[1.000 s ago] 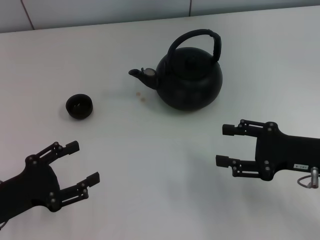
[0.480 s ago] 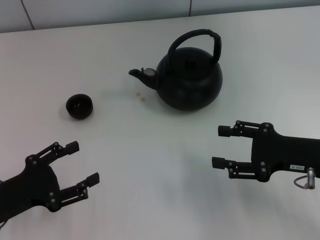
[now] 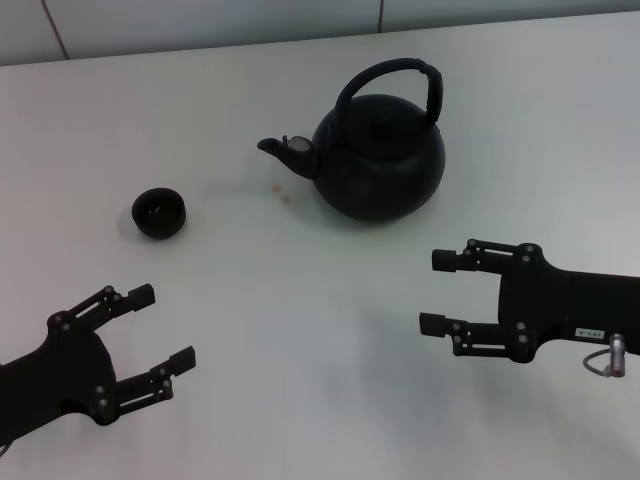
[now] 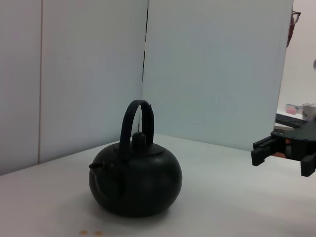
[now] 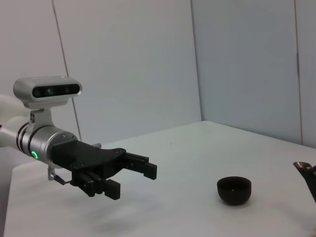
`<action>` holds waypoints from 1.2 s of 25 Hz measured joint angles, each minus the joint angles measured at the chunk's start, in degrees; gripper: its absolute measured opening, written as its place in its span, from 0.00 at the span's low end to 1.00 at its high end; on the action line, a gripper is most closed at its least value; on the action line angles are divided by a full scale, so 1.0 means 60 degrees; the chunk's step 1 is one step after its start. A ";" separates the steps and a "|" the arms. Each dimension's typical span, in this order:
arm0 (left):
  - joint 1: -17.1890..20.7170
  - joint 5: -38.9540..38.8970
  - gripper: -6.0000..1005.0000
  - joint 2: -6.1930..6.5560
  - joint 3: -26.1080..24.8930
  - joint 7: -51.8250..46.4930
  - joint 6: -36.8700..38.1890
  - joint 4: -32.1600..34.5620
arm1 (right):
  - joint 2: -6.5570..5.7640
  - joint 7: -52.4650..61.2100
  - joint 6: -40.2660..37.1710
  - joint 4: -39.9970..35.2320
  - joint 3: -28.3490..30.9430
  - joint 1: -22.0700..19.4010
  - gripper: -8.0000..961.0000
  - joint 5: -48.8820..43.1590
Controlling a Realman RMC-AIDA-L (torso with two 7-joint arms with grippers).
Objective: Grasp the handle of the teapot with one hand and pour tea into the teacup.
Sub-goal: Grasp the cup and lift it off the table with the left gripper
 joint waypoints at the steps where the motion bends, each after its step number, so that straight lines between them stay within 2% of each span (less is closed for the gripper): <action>1: 0.0008 0.0000 0.83 0.0001 -0.0001 0.0000 -0.0001 0.0000 | 0.0012 0.0000 0.0000 -0.0006 0.0003 0.0000 0.78 -0.0021; 30: -0.0038 0.0403 0.80 -0.0051 -0.0094 0.0022 -0.0007 0.0115 | 0.0075 0.0001 0.0056 -0.0092 -0.0020 0.0026 0.78 -0.0113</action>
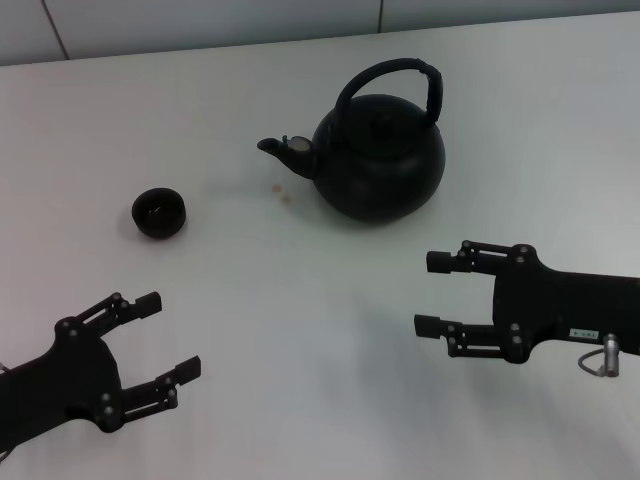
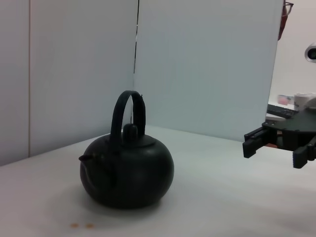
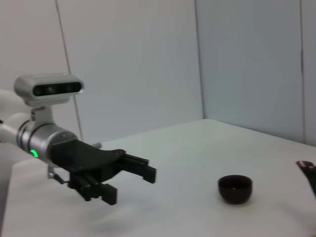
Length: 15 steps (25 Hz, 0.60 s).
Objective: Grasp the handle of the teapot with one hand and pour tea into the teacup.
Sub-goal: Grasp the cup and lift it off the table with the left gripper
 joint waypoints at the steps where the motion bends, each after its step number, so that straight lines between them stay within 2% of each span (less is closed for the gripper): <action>1: -0.0002 -0.0021 0.80 -0.0020 -0.0100 0.0058 -0.0022 0.0002 | 0.0019 0.0000 0.0147 0.0001 0.0043 0.0002 0.78 0.0040; 6: -0.0075 -0.0373 0.80 -0.0123 -0.0830 0.0180 -0.0562 -0.0191 | 0.0048 -0.0005 0.0323 0.0062 0.0070 0.0065 0.78 0.0085; 11: -0.0644 -0.2012 0.79 -0.0150 -0.1235 0.0867 -0.2010 -0.1709 | 0.0062 -0.0015 0.0327 0.0114 0.0070 0.0130 0.78 0.0088; 15: -0.0904 -0.2399 0.79 -0.0169 -0.1236 0.1470 -0.2509 -0.2291 | 0.0066 -0.0016 0.0326 0.0119 0.0071 0.0164 0.78 0.0099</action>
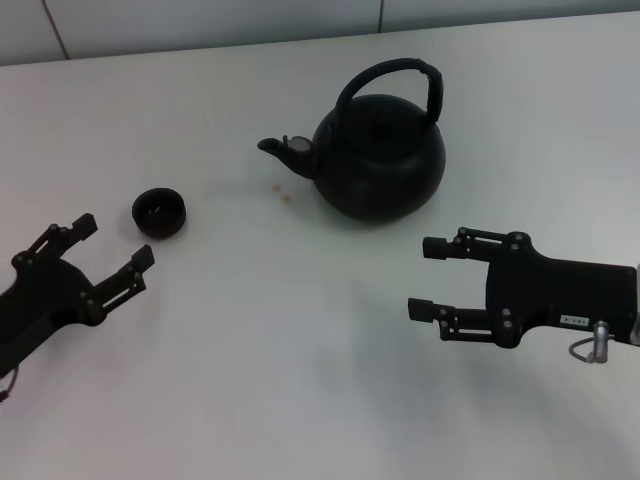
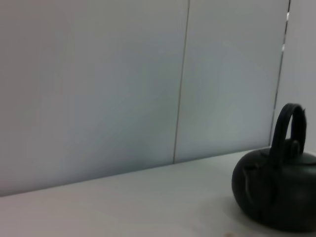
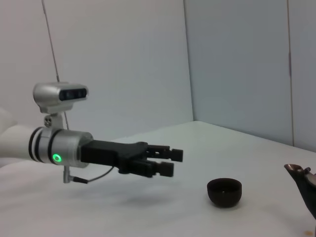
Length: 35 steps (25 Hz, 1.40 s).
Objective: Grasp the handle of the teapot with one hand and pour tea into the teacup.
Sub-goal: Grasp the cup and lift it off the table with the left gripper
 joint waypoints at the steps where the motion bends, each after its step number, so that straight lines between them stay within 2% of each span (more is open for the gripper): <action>1: -0.0093 -0.0057 0.79 -0.0003 0.0001 0.0186 -0.0090 -0.0213 | 0.0001 0.0000 0.0000 0.0007 0.0004 0.0009 0.78 0.0014; 4: -0.0262 -0.0113 0.79 -0.0012 0.0001 0.0631 -0.0325 -0.0593 | 0.0001 0.0000 0.0000 0.0012 0.0005 0.0033 0.78 0.0024; 13: -0.0347 -0.0629 0.78 -0.0026 -0.0003 0.0784 -0.0778 -0.0823 | 0.0002 0.0000 -0.0002 0.0015 0.0005 0.0147 0.78 0.0026; 18: -0.0782 -0.0914 0.78 -0.0029 0.0098 0.1149 -0.1296 -0.1219 | 0.0002 0.0000 -0.0002 0.0014 0.0005 0.0174 0.78 0.0026; 35: -0.1247 -0.0942 0.76 -0.0028 0.0106 0.1426 -0.1928 -0.1289 | 0.0002 0.0000 -0.0002 0.0152 -0.0005 0.0199 0.78 0.0232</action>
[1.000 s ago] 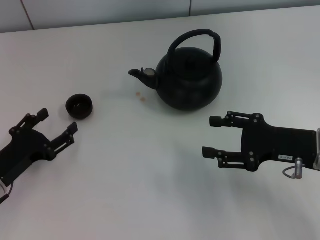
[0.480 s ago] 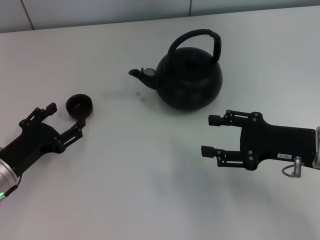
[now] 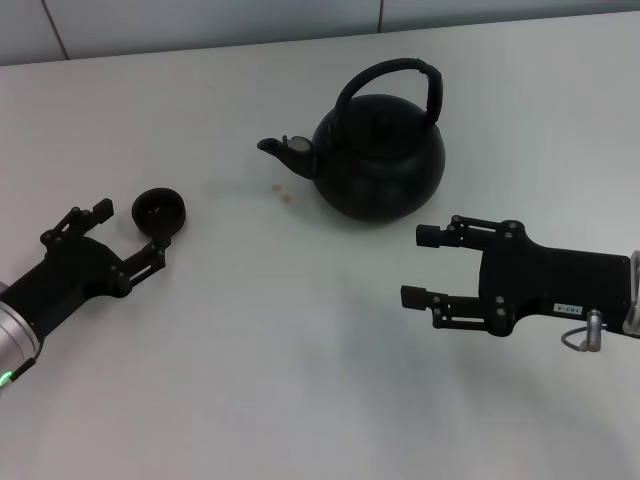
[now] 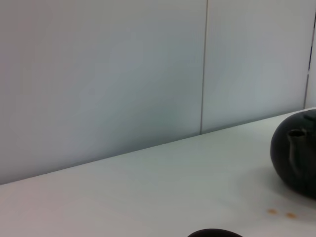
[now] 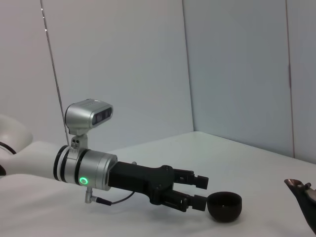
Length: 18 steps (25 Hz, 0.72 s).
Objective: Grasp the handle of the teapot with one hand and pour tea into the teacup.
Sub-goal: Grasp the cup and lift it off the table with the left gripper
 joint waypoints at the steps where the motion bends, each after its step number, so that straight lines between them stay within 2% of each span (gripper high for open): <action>1: -0.0045 -0.0003 0.76 0.0000 0.0002 0.0000 -0.0084 -0.0005 | 0.0000 0.0000 0.0000 0.0005 0.0000 0.0016 0.78 0.0009; 18: -0.0333 0.0040 0.75 -0.0001 0.0013 -0.0003 -0.0519 -0.0094 | -0.0001 0.0000 0.0015 0.0069 0.0010 0.0127 0.78 0.0058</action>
